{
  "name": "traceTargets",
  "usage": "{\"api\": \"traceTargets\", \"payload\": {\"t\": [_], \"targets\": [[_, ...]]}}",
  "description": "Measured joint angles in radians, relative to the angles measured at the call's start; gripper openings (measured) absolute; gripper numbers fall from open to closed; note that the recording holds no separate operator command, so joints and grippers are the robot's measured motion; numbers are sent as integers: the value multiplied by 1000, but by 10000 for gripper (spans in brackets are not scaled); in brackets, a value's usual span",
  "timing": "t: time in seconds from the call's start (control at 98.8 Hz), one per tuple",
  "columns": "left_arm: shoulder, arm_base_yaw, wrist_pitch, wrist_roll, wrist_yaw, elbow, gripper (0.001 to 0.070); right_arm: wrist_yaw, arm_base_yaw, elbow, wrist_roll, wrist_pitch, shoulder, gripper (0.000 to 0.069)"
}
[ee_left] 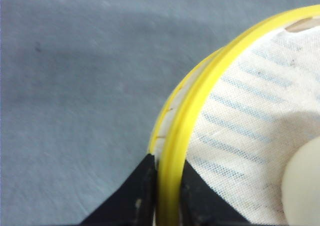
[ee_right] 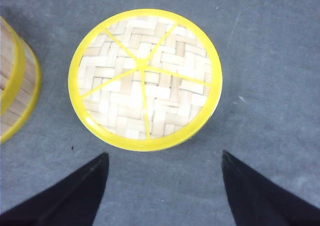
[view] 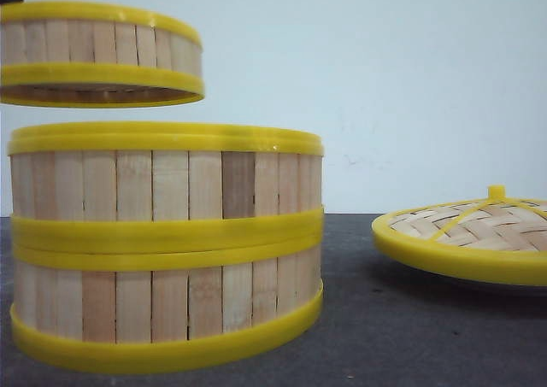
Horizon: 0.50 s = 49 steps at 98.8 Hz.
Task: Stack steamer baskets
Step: 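Lift the basket with the left gripper and move it over the stack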
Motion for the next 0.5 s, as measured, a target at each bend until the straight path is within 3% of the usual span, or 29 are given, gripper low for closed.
{"api": "traceTargets", "payload": {"t": [0.182, 0.496], "targets": [[-95, -80, -32, 12, -7, 0, 28, 0, 0, 0, -14, 6, 0, 440], [-257, -215, -33, 16, -108, -84, 28, 0, 0, 0, -22, 27, 0, 440]]}}
